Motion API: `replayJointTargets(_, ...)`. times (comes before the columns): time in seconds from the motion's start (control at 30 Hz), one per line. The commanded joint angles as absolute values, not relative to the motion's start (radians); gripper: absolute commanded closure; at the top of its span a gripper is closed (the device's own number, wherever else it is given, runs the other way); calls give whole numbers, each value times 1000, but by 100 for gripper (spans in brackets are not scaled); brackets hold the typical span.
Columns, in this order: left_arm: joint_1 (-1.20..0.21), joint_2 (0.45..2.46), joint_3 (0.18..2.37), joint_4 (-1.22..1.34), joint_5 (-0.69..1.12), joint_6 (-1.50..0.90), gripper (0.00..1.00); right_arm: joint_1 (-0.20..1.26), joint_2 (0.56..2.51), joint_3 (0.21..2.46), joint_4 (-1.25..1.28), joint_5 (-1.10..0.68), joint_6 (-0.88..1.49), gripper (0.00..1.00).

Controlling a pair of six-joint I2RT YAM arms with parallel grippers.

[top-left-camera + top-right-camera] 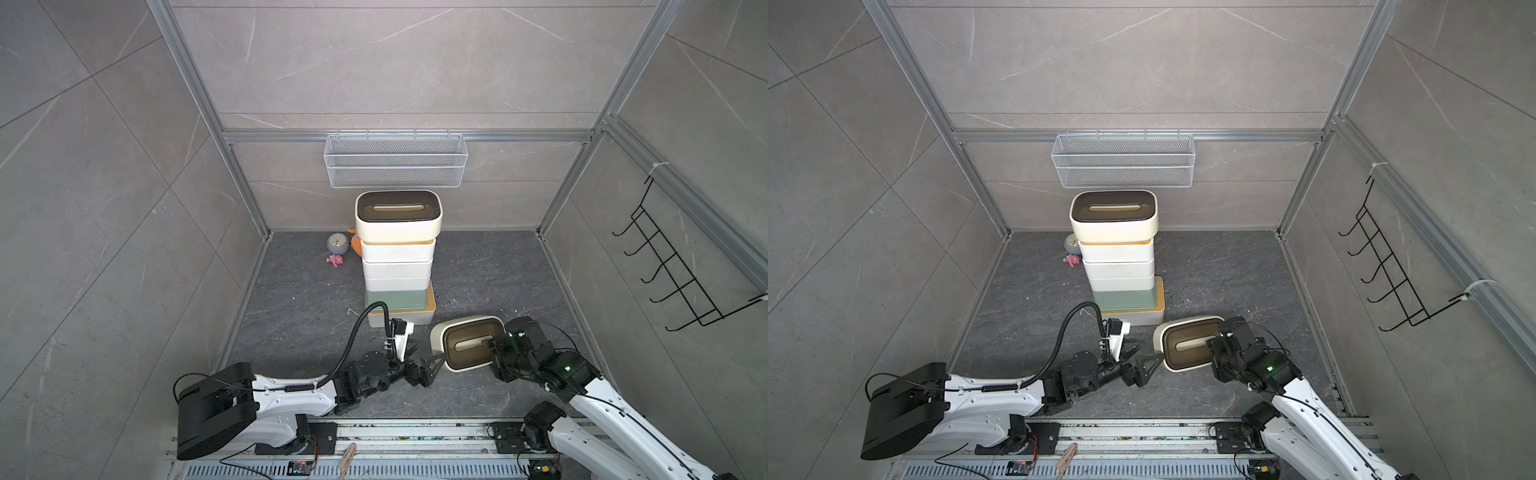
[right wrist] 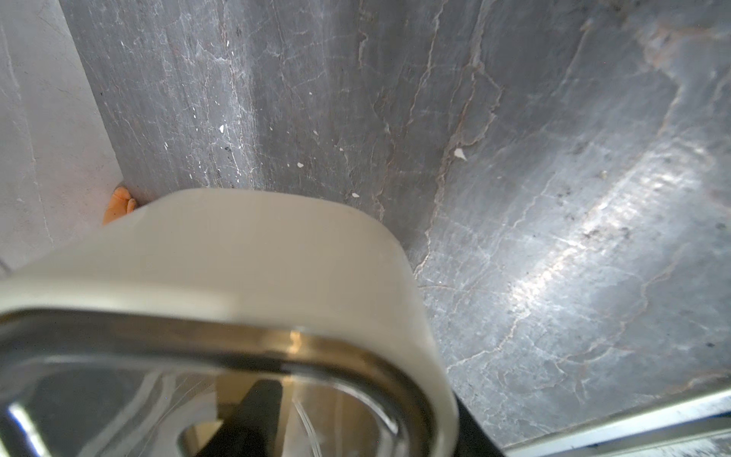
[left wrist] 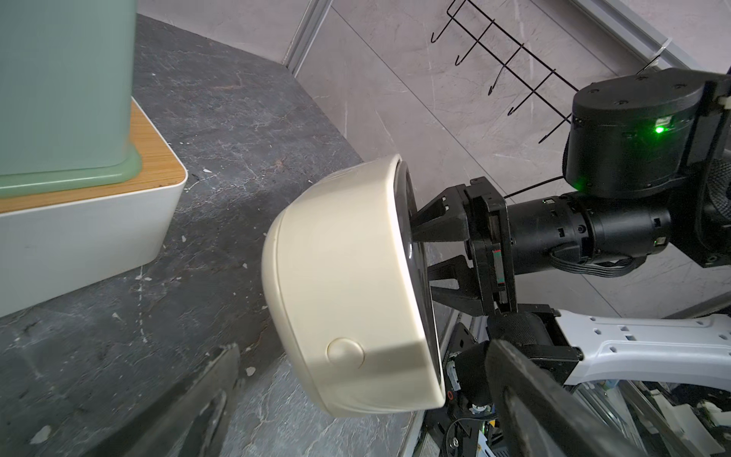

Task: Stack the tissue boxes
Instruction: Pick up the tissue box from the center of the board, then place the tissue box at the tissue box.

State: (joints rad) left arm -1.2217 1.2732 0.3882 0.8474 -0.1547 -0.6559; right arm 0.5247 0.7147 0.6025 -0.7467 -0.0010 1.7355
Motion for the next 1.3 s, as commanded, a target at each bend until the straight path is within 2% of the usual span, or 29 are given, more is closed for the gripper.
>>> replayJointTargets(0.0,-1230,1304,426,938,-176,-680,0,535,691,621,-696,-12,1736,48)
replayJointTargets(0.4,-1231,1398,495,959,-145,-715,1,539,663,608,-699,-14,1740,48)
replayJointTargets(1.0,-1231,1430,553,888,-135,-770,16,542,661,593,-687,-14,1744,48)
replayJointTargets(1.27,-1232,1420,575,807,-178,-801,30,541,667,594,-687,-16,1738,48)
